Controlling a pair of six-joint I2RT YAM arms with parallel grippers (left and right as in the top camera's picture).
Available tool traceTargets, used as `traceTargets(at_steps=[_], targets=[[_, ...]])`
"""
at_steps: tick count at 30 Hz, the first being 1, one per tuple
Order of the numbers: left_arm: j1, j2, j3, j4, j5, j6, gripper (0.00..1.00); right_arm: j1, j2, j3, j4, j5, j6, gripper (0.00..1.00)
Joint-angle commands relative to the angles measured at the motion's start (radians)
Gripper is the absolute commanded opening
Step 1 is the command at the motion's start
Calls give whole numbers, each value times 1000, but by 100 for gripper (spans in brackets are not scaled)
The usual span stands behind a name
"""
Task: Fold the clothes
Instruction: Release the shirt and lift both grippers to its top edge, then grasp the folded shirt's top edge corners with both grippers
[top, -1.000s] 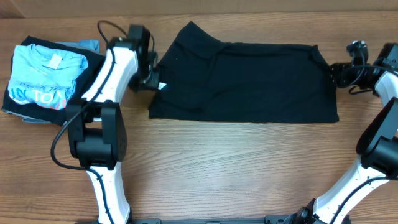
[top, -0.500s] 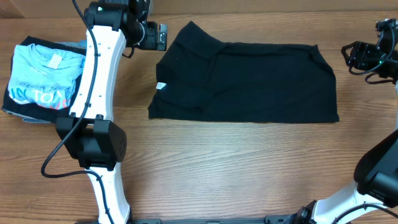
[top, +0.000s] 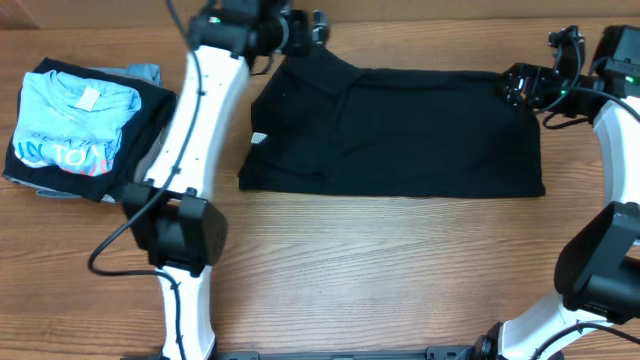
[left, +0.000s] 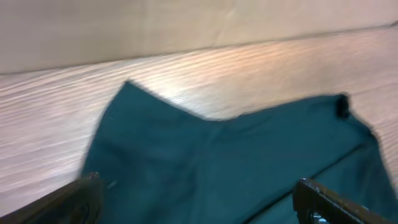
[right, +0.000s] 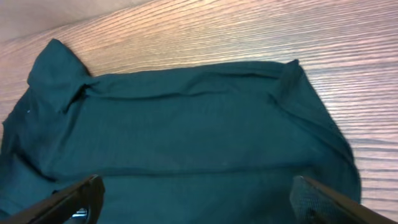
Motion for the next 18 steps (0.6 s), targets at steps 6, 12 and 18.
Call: traceTargets(at_steps=[6,12,18], targets=[[-61,230,17,164,22,-101,93,3,-4,8,-15,140,62,100],[-96,283,17,94,-120,246,88,3,-4,1,-27,172,63,100],[-109,283,16,87,-117,461,77,3,10,-5,-32,172,63,100]])
